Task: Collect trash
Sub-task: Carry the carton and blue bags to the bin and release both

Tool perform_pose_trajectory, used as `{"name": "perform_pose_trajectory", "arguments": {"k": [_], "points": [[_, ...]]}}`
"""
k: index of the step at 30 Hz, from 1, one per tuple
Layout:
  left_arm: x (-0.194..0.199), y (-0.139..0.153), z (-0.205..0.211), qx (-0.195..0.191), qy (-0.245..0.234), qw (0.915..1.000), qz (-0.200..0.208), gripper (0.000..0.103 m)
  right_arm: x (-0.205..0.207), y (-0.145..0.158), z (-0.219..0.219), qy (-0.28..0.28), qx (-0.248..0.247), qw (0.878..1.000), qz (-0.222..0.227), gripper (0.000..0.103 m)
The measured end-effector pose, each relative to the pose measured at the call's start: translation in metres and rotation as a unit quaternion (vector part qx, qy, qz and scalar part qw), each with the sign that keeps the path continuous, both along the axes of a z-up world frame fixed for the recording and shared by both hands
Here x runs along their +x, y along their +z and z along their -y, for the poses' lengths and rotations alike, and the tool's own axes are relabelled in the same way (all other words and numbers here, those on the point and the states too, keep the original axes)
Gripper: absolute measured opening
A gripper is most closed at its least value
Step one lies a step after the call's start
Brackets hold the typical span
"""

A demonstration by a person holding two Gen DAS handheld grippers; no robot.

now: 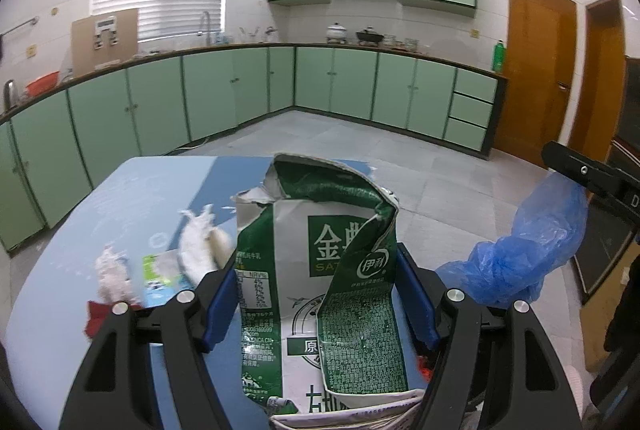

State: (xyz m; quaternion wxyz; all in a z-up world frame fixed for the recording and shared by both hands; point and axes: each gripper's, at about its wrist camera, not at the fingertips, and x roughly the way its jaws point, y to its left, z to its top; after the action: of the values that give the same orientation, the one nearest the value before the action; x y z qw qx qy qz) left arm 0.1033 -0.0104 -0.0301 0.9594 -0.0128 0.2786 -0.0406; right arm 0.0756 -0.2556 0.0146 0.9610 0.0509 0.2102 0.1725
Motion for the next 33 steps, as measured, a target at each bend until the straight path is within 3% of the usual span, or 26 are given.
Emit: {"name": "perform_pose_trajectory", "arguments": {"k": [15,27,33], "points": [[0.038,-0.015,0.097,-0.009,-0.1,0.9949,-0.006,0.07,0.021,-0.036,0.076,-0.072,-0.013,0.997,-0.037,0.003],[0.066,-0.046,0.153,-0.01,-0.136,0.9903,-0.026,0.07,0.043,-0.074,0.118,-0.099,-0.007,0.992,-0.075,0.003],[0.078,-0.066,0.169,-0.004,-0.156,0.9864,-0.051,0.071,0.049,-0.091,0.13,-0.109,-0.004,0.989,-0.096,0.011]]}}
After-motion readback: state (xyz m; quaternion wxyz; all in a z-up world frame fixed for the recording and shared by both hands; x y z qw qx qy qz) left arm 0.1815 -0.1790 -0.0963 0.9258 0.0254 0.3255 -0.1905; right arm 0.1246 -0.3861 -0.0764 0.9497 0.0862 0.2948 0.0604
